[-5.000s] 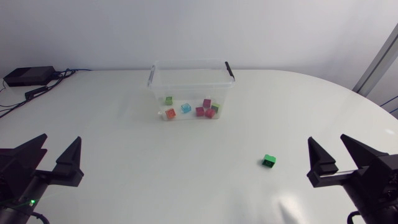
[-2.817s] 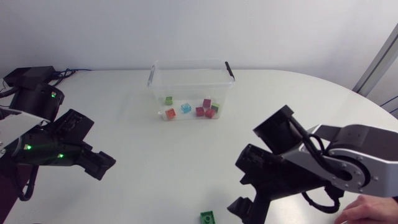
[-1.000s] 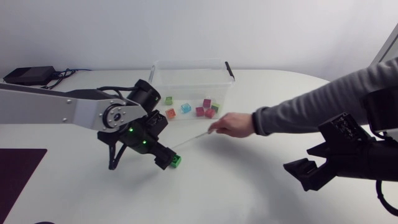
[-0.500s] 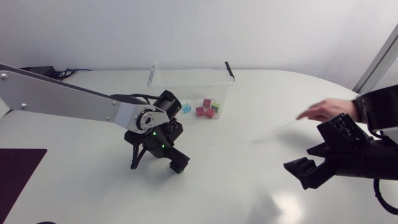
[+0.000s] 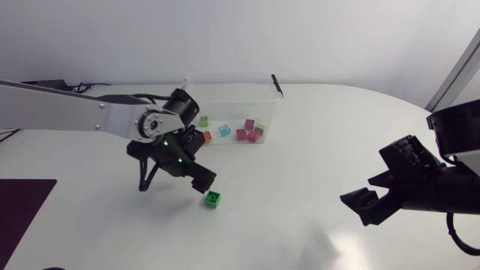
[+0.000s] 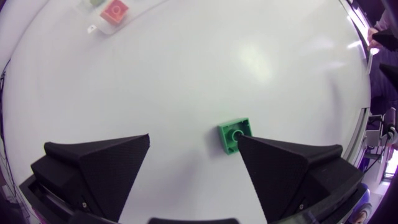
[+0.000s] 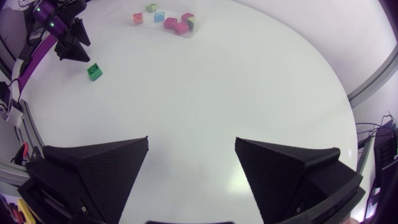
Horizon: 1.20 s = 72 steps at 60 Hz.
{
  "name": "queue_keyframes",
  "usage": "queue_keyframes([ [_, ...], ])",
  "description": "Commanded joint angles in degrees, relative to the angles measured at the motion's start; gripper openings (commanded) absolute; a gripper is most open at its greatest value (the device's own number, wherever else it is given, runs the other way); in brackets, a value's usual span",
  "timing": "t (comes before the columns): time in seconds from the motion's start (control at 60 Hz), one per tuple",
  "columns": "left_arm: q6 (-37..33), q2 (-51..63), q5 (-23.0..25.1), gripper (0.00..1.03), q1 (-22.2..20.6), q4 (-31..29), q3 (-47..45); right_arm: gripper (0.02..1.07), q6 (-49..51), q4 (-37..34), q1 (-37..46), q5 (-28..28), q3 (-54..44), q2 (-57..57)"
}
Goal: Place the duplo bricks in the container
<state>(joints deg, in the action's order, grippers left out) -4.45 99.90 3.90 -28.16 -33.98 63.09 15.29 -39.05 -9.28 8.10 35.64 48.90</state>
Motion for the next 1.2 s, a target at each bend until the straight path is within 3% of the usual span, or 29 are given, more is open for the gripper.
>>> queue_keyframes([
  [0.0, 1.0, -3.9, 1.4, 0.99, 0.7, -0.9, 2.7, 1.03, 0.9, 0.4, -0.5, -0.1, -0.6, 1.0],
  [0.217, 3.0, 0.9, 2.3, 0.99, -5.9, -4.0, 2.6, 1.03, 0.1, 0.6, -1.0, -0.1, -0.7, 1.1],
  [0.567, 3.5, 8.6, 2.2, 0.99, -5.6, -5.1, 3.9, 1.03, -0.1, 0.5, -1.0, -0.1, -1.1, 1.2],
  [0.65, 3.6, 9.4, 2.3, 0.82, -5.8, -4.9, 4.1, 1.03, -0.1, 0.6, -1.0, -0.1, -1.1, 1.2],
  [0.683, 3.7, 9.9, 2.2, 0.56, -5.7, -4.0, 4.0, 1.02, -0.1, 0.6, -1.0, -0.1, -1.3, 1.2],
  [0.717, 4.0, 10.1, 2.3, 0.45, -5.3, -3.0, 3.7, 1.02, -0.1, 0.6, -1.0, -0.1, -1.4, 1.2],
  [0.833, 4.1, 10.8, 2.3, 0.34, -4.9, -1.4, 2.4, 1.02, -0.2, 0.6, -1.0, -0.1, -1.7, 1.2],
  [1.183, 3.7, 9.1, 2.3, 0.31, -4.2, 0.7, 1.2, 1.02, -0.1, 0.8, -1.0, -0.1, -2.4, 1.2],
])
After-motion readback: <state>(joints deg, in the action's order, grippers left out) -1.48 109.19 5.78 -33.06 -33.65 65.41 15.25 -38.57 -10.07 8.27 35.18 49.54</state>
